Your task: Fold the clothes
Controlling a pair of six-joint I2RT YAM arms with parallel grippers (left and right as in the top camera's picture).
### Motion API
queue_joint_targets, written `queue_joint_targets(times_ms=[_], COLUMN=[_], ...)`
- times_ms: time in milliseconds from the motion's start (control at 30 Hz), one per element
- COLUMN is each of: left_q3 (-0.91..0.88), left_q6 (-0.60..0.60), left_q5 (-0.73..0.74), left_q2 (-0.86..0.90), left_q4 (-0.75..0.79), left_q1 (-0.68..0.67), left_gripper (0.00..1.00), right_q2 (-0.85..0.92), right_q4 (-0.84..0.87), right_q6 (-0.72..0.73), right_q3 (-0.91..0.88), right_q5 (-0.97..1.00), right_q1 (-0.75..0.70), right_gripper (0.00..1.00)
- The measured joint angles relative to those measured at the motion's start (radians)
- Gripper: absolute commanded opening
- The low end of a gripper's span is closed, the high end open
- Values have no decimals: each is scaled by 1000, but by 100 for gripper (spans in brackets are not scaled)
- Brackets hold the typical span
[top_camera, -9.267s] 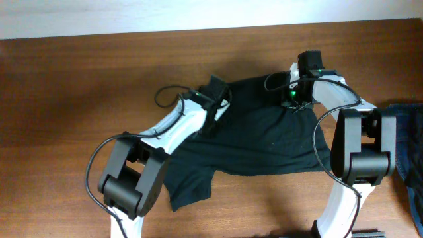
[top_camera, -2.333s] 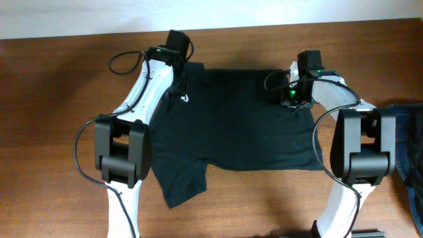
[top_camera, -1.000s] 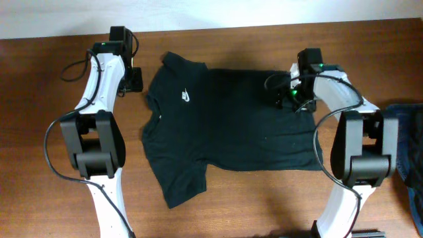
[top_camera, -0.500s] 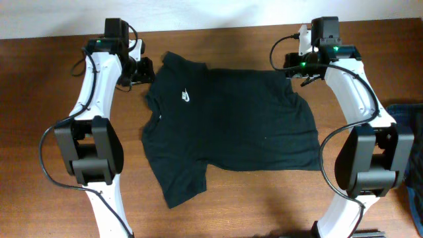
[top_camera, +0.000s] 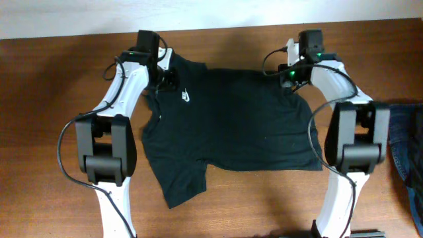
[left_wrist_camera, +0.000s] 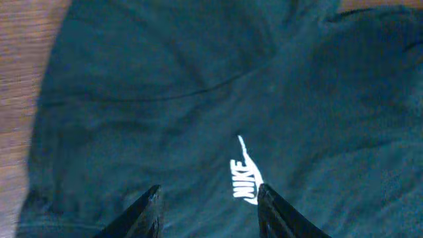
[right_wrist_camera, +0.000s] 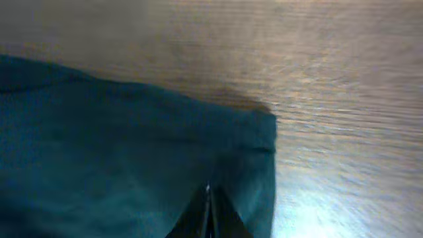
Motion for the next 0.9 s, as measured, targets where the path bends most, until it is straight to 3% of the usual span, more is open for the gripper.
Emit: queue_joint_targets(times_ms=[900], left_q3=[-257], left_q6=[8], left_q5=[-156], left_q2=[-50], left_q4=[206], left_q1=[-14], left_gripper=[52], right_q2=[48], right_q4=[138], right_q6=[-8], right_q3=[0], right_q5=[93], right_q1=[0], right_gripper=[4])
